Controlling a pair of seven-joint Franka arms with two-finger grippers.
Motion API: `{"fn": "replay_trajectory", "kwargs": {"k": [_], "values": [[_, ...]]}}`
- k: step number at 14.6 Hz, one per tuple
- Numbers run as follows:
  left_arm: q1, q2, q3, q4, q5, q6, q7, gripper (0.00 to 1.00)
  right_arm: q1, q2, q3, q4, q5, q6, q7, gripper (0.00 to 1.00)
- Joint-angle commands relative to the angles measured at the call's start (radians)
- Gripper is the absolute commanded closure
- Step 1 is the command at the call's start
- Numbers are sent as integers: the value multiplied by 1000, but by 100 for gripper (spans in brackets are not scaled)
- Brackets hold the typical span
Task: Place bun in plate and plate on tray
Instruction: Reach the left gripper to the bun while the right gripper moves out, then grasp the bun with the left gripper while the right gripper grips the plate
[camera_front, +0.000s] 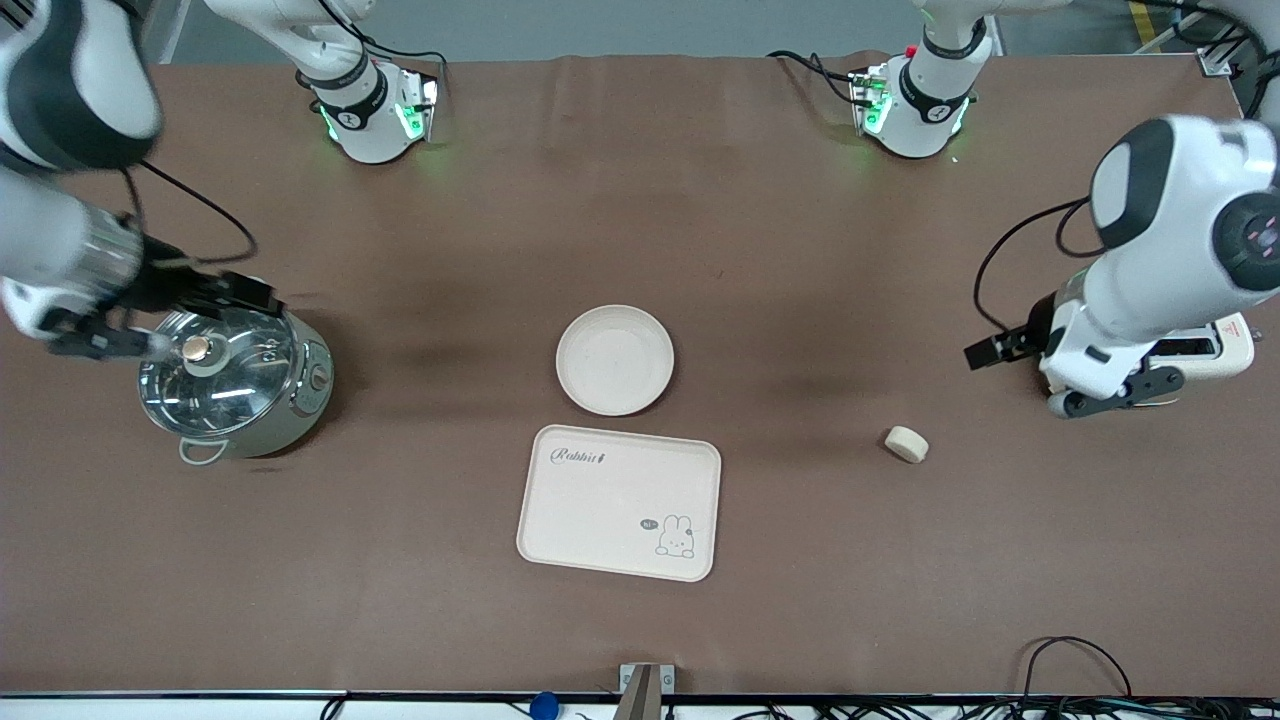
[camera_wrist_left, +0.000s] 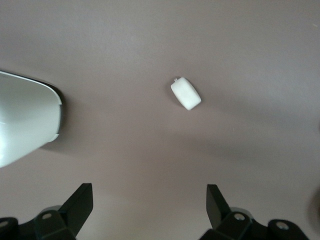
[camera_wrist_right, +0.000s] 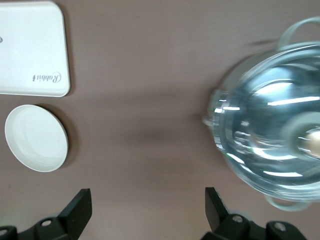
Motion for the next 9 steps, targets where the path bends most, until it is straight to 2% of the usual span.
{"fn": "replay_trajectory", "kwargs": {"k": [1, 2, 5, 7, 9], "values": [[2, 53, -2, -46, -13, 119, -131, 0, 55, 85, -3, -33, 110, 75, 70, 0], [1, 81, -2, -57, -11, 167, -200, 0, 84, 125, -4, -38, 150, 125, 70, 0], [-18, 173, -3, -60, -8, 274, -353, 0, 168, 180, -3, -120, 163, 321, 113, 0], [-29, 225, -2, -65, -5, 345, -409, 0, 252, 195, -4, -186, 163, 460, 179, 0], [-29, 268, -2, -69, -3, 403, -421, 0, 292, 235, -3, -193, 163, 521, 242, 0]]}}
